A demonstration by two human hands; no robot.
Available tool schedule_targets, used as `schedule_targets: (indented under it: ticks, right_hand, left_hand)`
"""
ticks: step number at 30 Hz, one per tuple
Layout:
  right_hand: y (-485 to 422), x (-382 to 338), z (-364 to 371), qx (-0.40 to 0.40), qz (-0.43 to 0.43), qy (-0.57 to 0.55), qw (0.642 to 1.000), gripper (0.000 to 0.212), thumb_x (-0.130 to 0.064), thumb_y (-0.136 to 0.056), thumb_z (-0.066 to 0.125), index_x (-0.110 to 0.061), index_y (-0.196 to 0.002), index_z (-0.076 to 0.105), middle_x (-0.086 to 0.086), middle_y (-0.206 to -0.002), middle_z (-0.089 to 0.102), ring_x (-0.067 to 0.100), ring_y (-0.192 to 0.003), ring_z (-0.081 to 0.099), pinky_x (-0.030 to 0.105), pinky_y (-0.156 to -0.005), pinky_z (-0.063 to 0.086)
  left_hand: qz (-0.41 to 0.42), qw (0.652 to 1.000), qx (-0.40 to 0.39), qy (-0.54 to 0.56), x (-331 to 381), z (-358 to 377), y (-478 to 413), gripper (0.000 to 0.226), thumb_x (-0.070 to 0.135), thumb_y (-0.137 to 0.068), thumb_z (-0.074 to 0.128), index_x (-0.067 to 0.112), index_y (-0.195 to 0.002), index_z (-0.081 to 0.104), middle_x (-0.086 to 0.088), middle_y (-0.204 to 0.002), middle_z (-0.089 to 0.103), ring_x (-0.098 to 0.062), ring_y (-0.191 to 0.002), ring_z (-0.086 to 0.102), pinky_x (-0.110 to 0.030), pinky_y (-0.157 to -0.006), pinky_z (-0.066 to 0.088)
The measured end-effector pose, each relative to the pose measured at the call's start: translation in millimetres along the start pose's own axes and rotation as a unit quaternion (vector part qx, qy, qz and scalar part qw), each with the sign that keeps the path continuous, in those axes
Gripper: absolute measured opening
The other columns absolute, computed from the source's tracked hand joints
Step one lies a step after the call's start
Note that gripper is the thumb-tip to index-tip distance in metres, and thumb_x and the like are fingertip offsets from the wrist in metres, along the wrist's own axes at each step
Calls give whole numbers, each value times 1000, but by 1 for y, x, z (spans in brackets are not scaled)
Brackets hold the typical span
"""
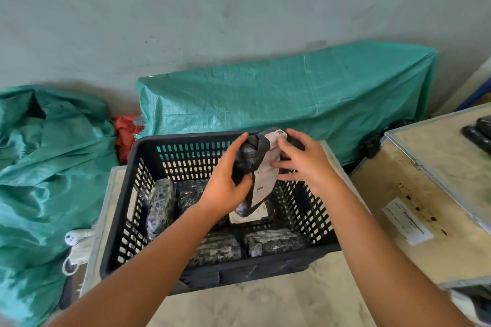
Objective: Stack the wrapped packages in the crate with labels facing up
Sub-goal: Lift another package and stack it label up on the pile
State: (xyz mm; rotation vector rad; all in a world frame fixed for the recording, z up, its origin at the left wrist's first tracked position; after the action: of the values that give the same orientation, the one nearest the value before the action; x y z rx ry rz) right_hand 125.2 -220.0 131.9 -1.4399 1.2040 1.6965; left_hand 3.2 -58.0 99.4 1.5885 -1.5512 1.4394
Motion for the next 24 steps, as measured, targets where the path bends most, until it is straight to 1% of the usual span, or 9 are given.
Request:
schedule_targets:
  ticks: [3,5,7,9,12,16,19,22,24]
  right_hand:
    - [6,13,-9,3,-88,50,995,51,-30,-90,79,-37,-136,58,-11,-99,80,9,-95,77,28,-68,64]
    - [7,19,-14,-6,-156,79,985,51,-27,-87,81,-37,-134,62,-11,-117,76,4,-111,69,17,-84,59]
    - [4,20,-18,-29,-196,105,974,52,-26,-84,83,-39,-131,66,-7,-140,62,5,-128,56,7,-86,51]
    - [-2,22,-18,-88,-191,76,975,58,-29,-78,87,-38,-131,68,-4,-147,58,8,-133,55,14,-91,53]
    - [-13,23,-17,-186,-140,36,972,75,-37,-67,94,-44,-136,64,-16,-139,65,9,-129,60,32,-97,57]
    - [-29,24,-22,-176,-136,59,973,80,-45,-60,97,-52,-132,64,-20,-136,66,6,-131,58,32,-99,56]
    - [-39,34,-26,-162,-115,41,979,79,-43,-59,97,-51,-131,65,-18,-132,69,4,-124,63,28,-93,58]
    - [-48,49,-26,-159,-85,65,982,82,-44,-57,97,-52,-132,64,-20,-126,71,-3,-117,65,26,-89,60]
    - [-55,62,-24,-166,-67,125,976,90,-46,-58,96,-48,-140,57,-27,-133,61,-12,-118,60,22,-97,55]
  left_hand:
    - [-49,992,4,115,3,-16,-6,82,-4,-93,62,47,-152,36,16,-143,57,-7,-129,57,-30,-97,55]
    - [-69,982,12,173,2,-28,-13,83,-7,-91,62,46,-151,40,15,-138,63,-14,-123,64,-32,-89,59]
    - [-110,966,26,232,-2,-40,-19,85,-6,-87,64,47,-150,42,9,-138,64,-23,-122,65,-41,-87,60]
    - [-153,949,26,276,-6,-48,-25,86,-3,-83,67,50,-147,45,0,-137,66,-28,-121,65,-49,-86,59]
    - [-182,939,0,292,-13,-51,-30,86,6,-79,74,55,-144,46,-6,-131,69,-31,-115,68,-50,-78,60]
    - [-194,935,14,295,-20,-43,-33,83,8,-83,73,56,-144,44,2,-136,66,-27,-118,67,-51,-80,60]
    - [-186,953,0,241,-22,-31,-33,83,13,-85,77,56,-146,42,20,-135,64,-13,-115,68,-40,-82,61]
    - [-196,977,-79,17,-33,-13,-29,91,37,-78,85,55,-150,33,9,-157,44,-19,-145,38,-48,-114,40]
    - [-231,962,-128,-76,-49,-4,-27,100,45,-75,86,53,-154,26,2,-162,30,-22,-151,23,-50,-120,28]
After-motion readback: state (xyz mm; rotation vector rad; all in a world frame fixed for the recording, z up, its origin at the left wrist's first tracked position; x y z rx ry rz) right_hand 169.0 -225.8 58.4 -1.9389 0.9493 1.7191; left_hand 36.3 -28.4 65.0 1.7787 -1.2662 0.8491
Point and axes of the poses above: each hand's wrist, its own y-axis away from the middle knuckle, its own z-axis out of the palm, x = y × z, the point moved 3 cm from there along -y, towards the middle knuckle
